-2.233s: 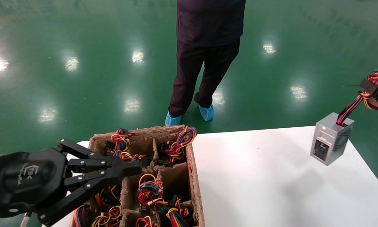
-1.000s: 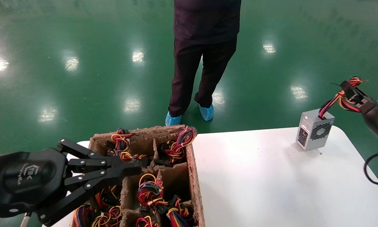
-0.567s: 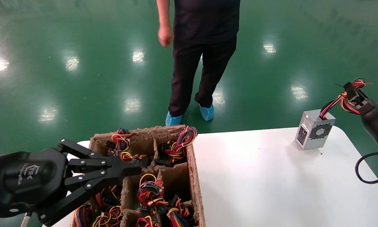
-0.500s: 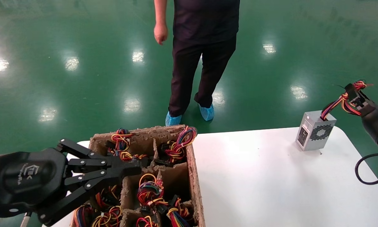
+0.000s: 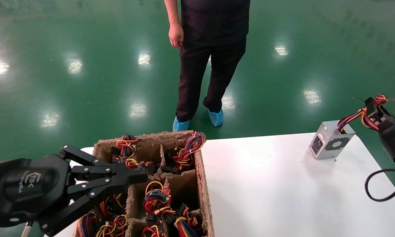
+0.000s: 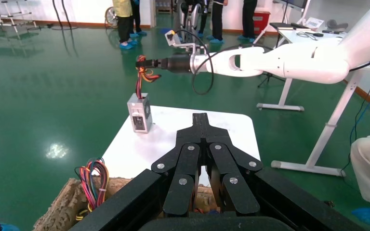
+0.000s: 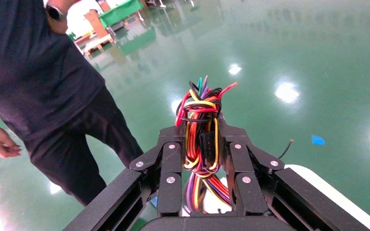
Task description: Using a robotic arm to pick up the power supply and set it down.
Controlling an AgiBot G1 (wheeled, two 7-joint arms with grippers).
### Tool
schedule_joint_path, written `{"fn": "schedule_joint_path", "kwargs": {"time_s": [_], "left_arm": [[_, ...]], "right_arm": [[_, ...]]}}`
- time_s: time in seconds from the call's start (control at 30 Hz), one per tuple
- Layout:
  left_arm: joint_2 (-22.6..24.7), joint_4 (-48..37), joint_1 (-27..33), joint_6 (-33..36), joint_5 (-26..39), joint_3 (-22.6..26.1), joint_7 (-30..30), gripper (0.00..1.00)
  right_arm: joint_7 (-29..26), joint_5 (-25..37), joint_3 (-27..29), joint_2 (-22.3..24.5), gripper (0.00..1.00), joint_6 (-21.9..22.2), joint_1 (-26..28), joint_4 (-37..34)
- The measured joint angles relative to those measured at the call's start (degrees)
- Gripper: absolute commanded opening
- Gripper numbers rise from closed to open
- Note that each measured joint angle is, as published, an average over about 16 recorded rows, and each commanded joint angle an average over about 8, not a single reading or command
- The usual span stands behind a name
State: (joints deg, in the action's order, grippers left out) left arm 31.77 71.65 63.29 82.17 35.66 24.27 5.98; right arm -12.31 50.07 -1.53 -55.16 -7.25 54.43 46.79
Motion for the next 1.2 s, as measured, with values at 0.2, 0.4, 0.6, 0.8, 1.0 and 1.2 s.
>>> {"fn": "schedule_joint_path", "kwargs": {"time_s": [0.2,0.4,0.6,0.8,1.0,1.2], "left_arm": [[0.00,0.00,0.00,0.00,0.00,0.00,0.00,0.00],[0.00,0.00,0.00,0.00,0.00,0.00,0.00,0.00],[0.00,0.00,0.00,0.00,0.00,0.00,0.00,0.00],[0.00,0.00,0.00,0.00,0.00,0.00,0.00,0.00],[0.00,0.00,0.00,0.00,0.00,0.00,0.00,0.00],[0.00,0.00,0.00,0.00,0.00,0.00,0.00,0.00]], "right_arm": [[-1.45,-0.36,-1.39,0.87,1.00,1.76,-1.56,2.24],[-2.87,-0.88,-2.97,1.87,1.00,3.67,-2.65,4.46],[-3.97,-1.46,-4.68,2.85,1.00,5.59,-3.36,6.36],[-4.84,-2.14,-6.47,3.81,1.00,7.08,-3.78,7.72],[-5.47,-2.81,-8.07,4.72,1.00,8.07,-4.01,8.72],[-5.82,-3.28,-9.36,5.54,1.00,8.65,-4.08,9.54]]}}
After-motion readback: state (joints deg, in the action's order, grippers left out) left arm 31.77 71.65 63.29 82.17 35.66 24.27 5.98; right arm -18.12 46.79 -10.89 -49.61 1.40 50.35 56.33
